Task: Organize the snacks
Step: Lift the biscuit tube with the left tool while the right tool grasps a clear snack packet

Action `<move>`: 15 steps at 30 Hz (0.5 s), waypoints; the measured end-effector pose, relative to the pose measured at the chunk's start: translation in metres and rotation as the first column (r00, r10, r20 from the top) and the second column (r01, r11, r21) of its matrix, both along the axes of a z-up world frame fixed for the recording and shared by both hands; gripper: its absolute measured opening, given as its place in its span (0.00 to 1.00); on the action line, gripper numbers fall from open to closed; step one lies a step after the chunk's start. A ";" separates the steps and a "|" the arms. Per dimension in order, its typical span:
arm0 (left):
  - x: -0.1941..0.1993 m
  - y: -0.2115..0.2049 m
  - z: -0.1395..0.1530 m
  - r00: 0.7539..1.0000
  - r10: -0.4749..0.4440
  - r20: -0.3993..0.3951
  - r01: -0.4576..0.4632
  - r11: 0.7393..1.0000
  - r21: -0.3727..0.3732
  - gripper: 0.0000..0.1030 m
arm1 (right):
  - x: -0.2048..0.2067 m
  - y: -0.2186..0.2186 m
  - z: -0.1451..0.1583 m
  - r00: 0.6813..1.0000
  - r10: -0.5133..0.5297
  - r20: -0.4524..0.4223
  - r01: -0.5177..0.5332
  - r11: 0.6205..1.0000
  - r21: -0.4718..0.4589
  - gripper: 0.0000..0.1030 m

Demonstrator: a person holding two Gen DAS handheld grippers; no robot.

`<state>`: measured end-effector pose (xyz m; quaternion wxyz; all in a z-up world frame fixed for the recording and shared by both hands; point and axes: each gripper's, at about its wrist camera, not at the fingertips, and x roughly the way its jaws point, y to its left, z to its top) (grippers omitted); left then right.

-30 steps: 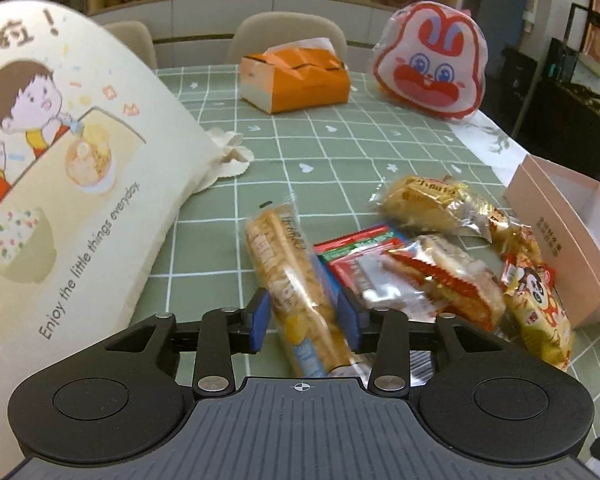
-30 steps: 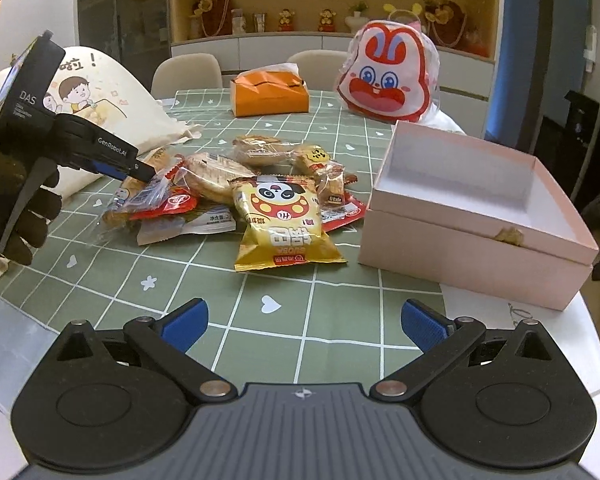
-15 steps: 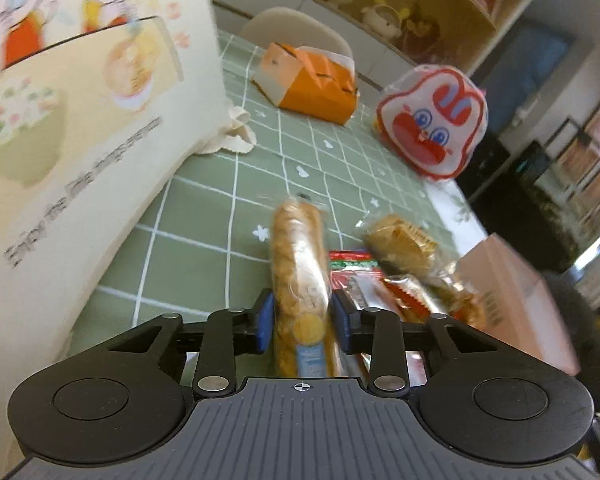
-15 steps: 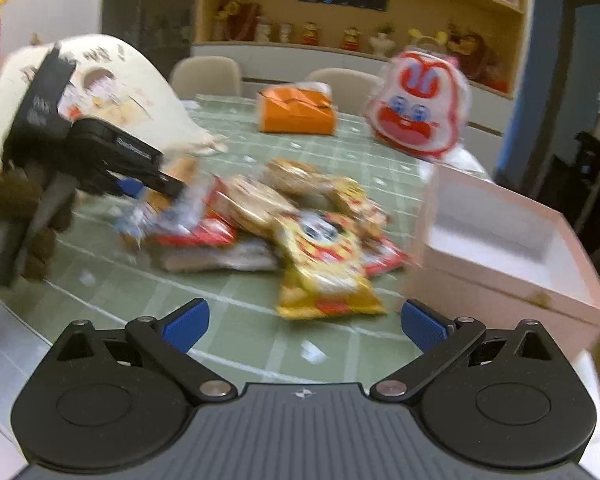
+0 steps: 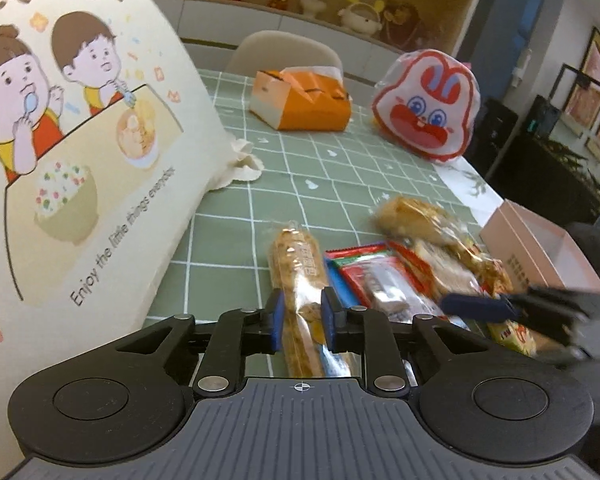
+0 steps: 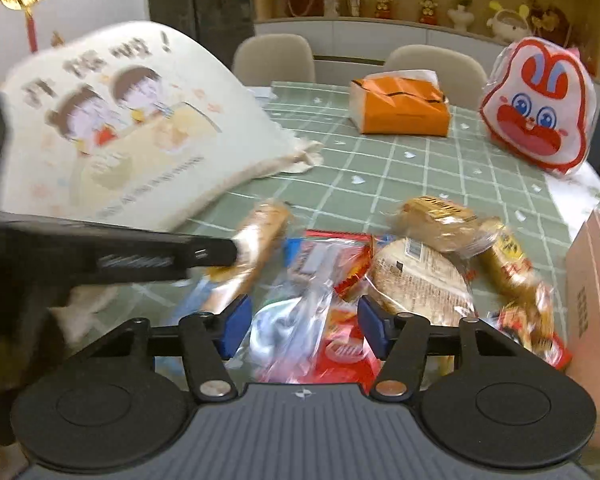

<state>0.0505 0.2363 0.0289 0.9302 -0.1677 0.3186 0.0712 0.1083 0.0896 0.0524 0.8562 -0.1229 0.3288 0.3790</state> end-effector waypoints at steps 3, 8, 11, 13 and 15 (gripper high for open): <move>0.002 0.001 -0.002 1.000 -0.010 -0.003 0.010 1.000 -0.008 0.29 | 0.012 0.014 -0.008 1.000 0.000 0.022 0.001 0.999 -0.037 0.58; 0.002 0.010 -0.005 1.000 -0.001 -0.003 0.000 0.998 -0.065 0.30 | 0.014 0.027 -0.019 0.993 0.016 0.119 -0.002 0.993 -0.114 0.42; 0.003 0.003 -0.004 1.000 -0.013 -0.005 0.013 1.000 -0.027 0.31 | 0.002 0.005 -0.008 0.994 0.031 0.103 -0.020 0.995 -0.101 0.35; 0.004 -0.002 -0.004 1.000 -0.022 -0.002 0.022 1.000 0.002 0.31 | -0.013 -0.020 0.001 0.994 0.033 0.107 -0.024 0.996 -0.082 0.35; 0.004 -0.004 -0.005 1.000 -0.028 0.006 0.028 0.999 0.019 0.31 | -0.029 -0.046 0.007 0.992 0.029 0.122 -0.020 0.997 -0.072 0.33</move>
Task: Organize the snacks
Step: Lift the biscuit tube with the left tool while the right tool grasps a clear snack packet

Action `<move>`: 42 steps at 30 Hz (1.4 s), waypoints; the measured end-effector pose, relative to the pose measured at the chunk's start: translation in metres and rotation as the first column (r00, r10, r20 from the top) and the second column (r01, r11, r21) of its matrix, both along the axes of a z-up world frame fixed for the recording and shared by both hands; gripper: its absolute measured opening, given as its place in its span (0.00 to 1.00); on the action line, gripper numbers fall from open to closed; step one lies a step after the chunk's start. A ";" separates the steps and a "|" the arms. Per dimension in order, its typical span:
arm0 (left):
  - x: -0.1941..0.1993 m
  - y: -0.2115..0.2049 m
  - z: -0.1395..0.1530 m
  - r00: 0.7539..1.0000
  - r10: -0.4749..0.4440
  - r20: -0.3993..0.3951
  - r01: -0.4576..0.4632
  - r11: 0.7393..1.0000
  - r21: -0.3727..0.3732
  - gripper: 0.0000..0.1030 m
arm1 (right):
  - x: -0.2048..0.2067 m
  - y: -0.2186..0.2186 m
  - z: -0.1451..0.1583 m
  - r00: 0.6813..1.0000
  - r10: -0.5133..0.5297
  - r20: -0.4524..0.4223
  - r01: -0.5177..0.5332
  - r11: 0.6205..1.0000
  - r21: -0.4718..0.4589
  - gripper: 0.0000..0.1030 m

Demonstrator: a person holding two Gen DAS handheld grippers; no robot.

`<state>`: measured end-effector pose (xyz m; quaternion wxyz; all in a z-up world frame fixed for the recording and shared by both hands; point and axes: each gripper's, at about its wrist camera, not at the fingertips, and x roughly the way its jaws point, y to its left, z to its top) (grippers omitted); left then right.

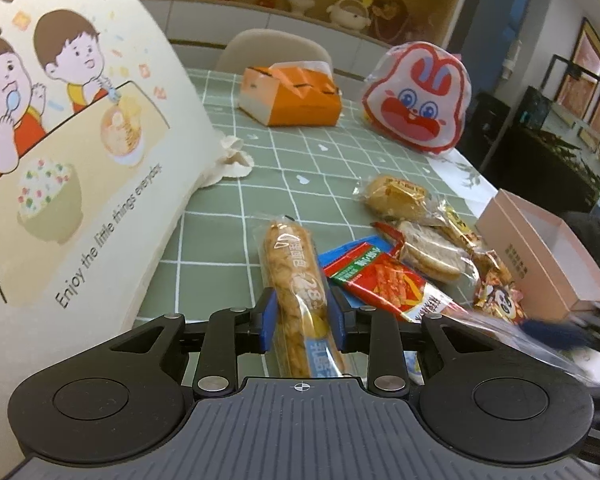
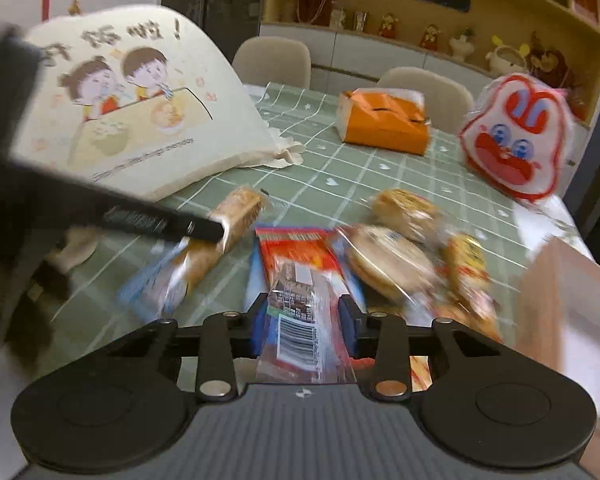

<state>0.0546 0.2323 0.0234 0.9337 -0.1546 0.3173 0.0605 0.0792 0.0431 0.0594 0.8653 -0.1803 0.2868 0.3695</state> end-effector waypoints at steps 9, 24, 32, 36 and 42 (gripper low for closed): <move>0.010 -0.006 -0.008 0.999 -0.027 0.032 0.024 0.998 0.066 0.38 | -0.058 -0.108 -0.011 0.995 -0.072 -0.069 0.070 0.997 -0.042 0.24; 0.018 -0.024 0.003 0.972 -0.048 -0.230 0.080 0.988 0.133 0.43 | -0.033 -0.103 -0.017 0.997 0.069 -0.032 -0.067 0.996 0.062 0.71; 0.027 -0.024 -0.003 0.977 -0.032 -0.211 0.051 0.995 0.086 0.42 | -0.019 -0.113 -0.035 0.952 0.115 -0.283 -0.066 0.982 0.179 0.72; 0.010 -0.030 -0.004 0.979 -0.101 -0.175 0.112 0.992 0.053 0.42 | -0.043 -0.124 -0.030 0.948 0.181 -0.263 -0.134 0.973 0.187 0.72; -0.046 -0.045 0.006 0.986 -0.121 -0.117 0.118 0.992 -0.031 0.36 | -0.036 -0.105 -0.032 0.979 0.088 -0.183 -0.065 0.990 0.129 0.71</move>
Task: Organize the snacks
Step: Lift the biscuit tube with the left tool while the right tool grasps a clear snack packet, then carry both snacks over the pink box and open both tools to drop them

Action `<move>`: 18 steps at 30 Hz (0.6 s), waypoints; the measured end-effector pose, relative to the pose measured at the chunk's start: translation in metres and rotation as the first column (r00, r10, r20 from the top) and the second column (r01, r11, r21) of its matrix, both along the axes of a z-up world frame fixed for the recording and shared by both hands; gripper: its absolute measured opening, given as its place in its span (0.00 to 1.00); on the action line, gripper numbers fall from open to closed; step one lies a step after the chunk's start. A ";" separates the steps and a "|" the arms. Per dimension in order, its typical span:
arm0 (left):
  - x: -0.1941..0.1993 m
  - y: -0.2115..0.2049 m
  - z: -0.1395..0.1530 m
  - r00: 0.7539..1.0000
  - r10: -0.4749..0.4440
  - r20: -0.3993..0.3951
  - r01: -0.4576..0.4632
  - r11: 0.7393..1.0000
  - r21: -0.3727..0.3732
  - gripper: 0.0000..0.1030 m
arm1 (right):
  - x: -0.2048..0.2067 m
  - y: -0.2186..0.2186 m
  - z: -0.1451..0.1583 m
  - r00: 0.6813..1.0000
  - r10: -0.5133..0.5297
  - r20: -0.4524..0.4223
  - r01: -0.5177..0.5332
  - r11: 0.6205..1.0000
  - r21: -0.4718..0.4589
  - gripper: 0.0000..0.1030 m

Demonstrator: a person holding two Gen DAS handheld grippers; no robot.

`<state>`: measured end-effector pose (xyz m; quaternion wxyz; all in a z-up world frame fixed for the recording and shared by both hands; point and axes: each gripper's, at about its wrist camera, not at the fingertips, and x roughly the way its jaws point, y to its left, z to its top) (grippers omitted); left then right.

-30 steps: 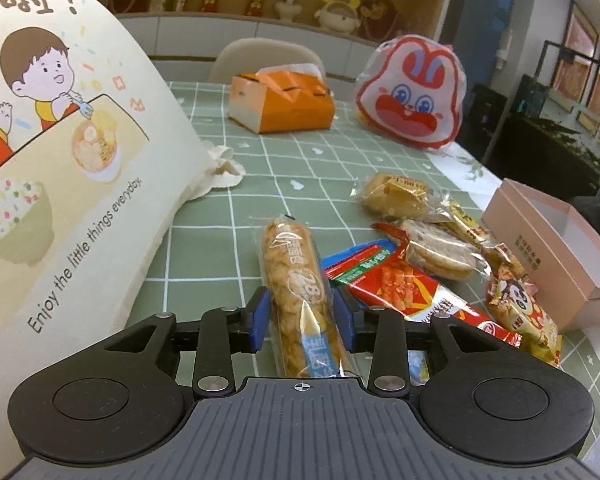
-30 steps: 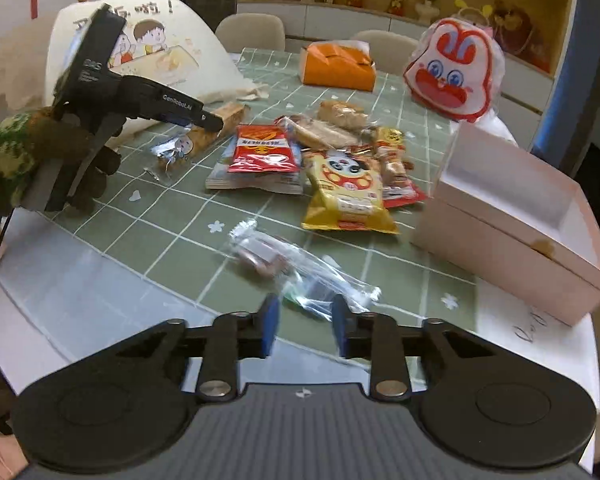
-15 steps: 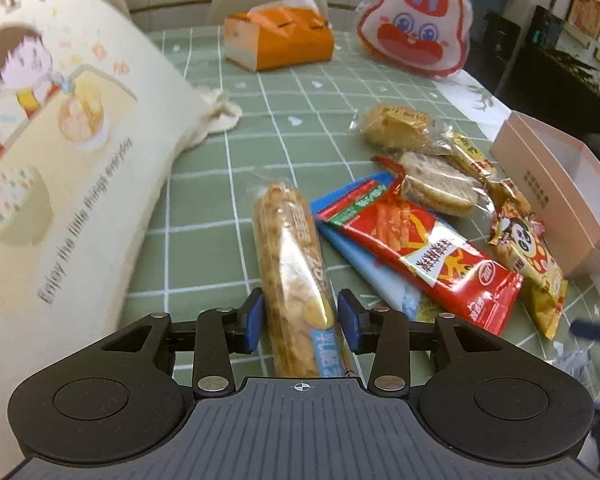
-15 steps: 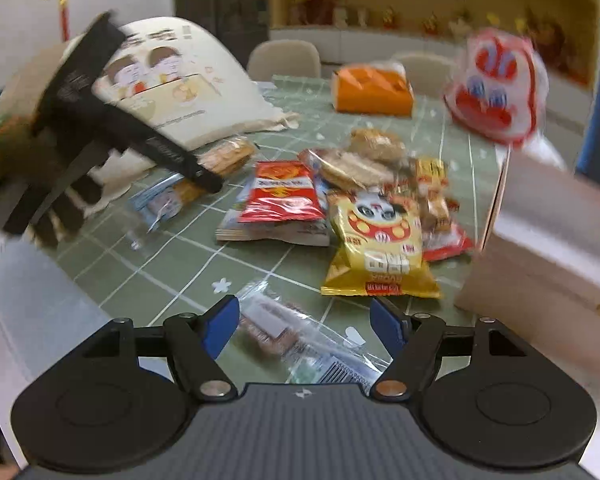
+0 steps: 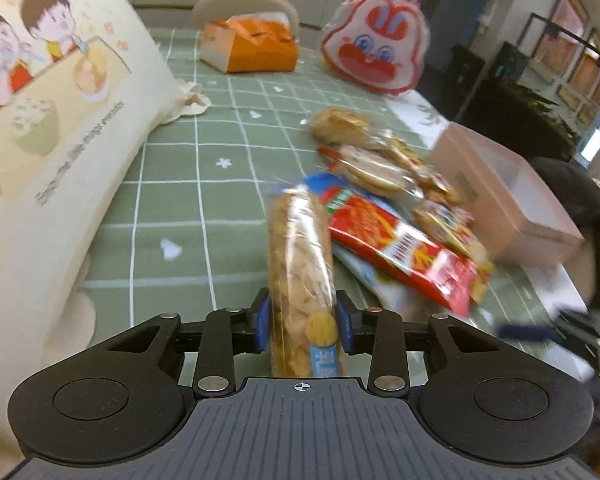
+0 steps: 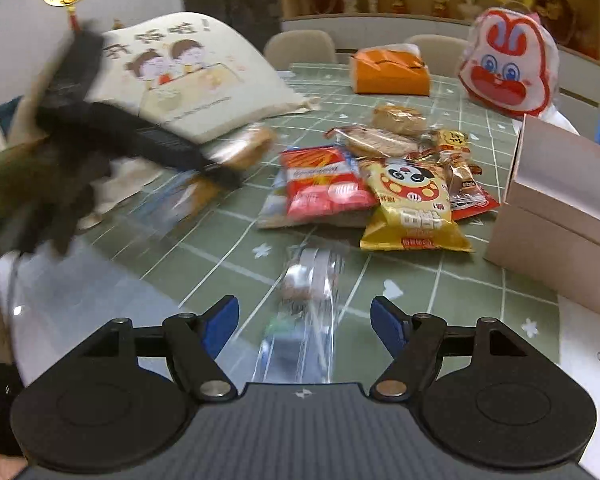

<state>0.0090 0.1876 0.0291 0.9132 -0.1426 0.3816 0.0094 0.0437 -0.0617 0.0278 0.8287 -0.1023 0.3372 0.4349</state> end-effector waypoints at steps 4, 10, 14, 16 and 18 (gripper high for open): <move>-0.034 -0.023 0.011 0.998 -0.055 0.039 0.054 0.998 0.017 0.36 | 0.005 0.021 -0.006 0.999 -0.018 0.034 0.019 0.999 -0.031 0.51; -0.054 -0.057 0.018 0.981 -0.176 0.080 0.179 0.983 -0.031 0.36 | -0.019 0.002 0.002 0.995 -0.002 0.102 0.009 0.998 -0.064 0.36; -0.051 -0.086 0.030 0.959 -0.259 0.115 0.269 0.961 -0.072 0.36 | -0.042 -0.041 0.021 0.987 -0.052 0.154 0.061 0.996 -0.058 0.36; -0.046 -0.101 0.048 0.937 -0.302 0.173 0.322 0.942 -0.096 0.36 | -0.050 -0.069 0.041 0.984 -0.086 0.156 0.091 0.996 -0.020 0.36; -0.037 -0.114 0.071 0.912 -0.330 0.245 0.362 0.927 -0.101 0.36 | -0.054 -0.098 0.073 0.972 -0.140 0.189 0.135 0.990 0.040 0.36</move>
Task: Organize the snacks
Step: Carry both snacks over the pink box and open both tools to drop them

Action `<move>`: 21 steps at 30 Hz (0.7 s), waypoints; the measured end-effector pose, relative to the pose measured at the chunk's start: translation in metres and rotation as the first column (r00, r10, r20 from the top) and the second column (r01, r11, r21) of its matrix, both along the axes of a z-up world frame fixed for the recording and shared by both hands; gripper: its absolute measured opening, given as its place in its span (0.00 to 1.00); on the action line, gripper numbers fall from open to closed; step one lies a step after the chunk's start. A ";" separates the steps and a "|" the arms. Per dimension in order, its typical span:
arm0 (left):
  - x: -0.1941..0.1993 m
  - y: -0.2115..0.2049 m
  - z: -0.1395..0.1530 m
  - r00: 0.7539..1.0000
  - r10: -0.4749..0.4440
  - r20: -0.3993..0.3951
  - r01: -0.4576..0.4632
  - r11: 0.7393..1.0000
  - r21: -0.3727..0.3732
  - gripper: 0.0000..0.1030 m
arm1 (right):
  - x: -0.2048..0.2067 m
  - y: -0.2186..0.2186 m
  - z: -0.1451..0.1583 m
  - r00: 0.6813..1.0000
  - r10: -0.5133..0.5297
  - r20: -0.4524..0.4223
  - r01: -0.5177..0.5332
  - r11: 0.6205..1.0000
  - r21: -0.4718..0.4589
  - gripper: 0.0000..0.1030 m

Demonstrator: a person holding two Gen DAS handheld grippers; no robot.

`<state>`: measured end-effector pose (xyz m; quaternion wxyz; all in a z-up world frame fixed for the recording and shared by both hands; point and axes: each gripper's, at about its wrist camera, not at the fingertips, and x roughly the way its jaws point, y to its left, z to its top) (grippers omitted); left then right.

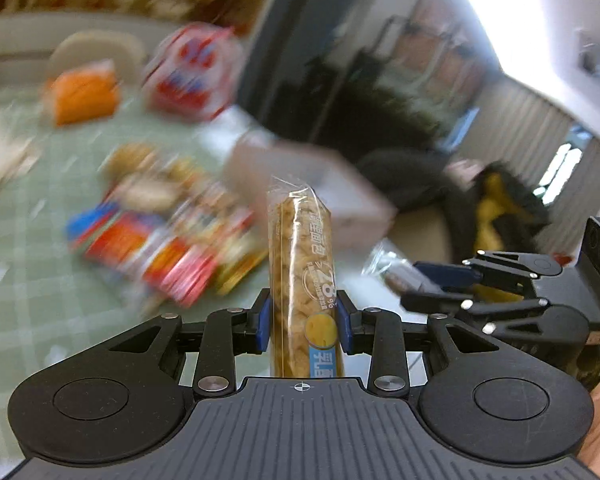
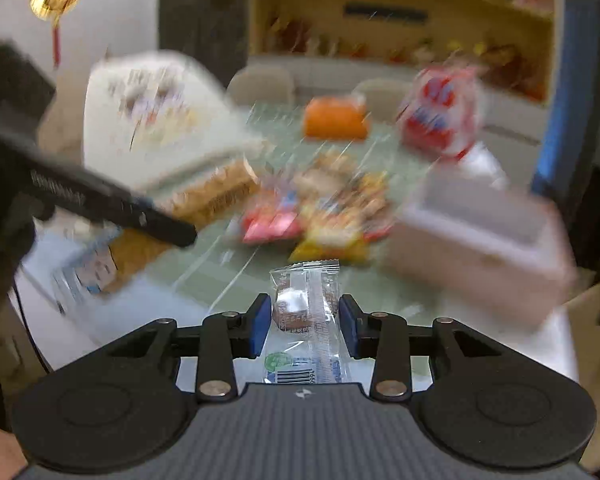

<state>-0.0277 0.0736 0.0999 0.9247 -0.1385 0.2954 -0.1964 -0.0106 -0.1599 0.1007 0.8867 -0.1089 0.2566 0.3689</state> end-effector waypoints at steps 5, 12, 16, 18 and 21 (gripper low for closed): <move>0.056 -0.033 0.051 0.990 -0.017 0.139 0.026 0.998 -0.061 0.36 | 0.014 -0.052 0.081 0.979 -0.159 0.125 0.138 0.977 0.163 0.36; 0.202 -0.063 0.042 0.999 0.022 0.040 -0.012 0.971 -0.239 0.36 | 0.101 -0.067 0.118 0.918 -0.358 0.172 0.321 0.923 0.213 0.36; 0.275 -0.070 -0.001 0.991 0.060 -0.122 -0.082 0.979 -0.189 0.37 | 0.162 -0.072 0.103 0.910 -0.402 0.106 0.372 0.902 0.220 0.36; 0.286 -0.067 -0.010 0.988 0.055 -0.142 -0.080 0.981 -0.175 0.37 | 0.195 -0.072 0.092 0.908 -0.417 0.048 0.398 0.890 0.221 0.36; 0.275 -0.048 -0.007 0.992 0.067 -0.103 -0.084 0.981 -0.174 0.37 | 0.235 -0.070 0.068 0.912 -0.408 -0.044 0.408 0.890 0.202 0.42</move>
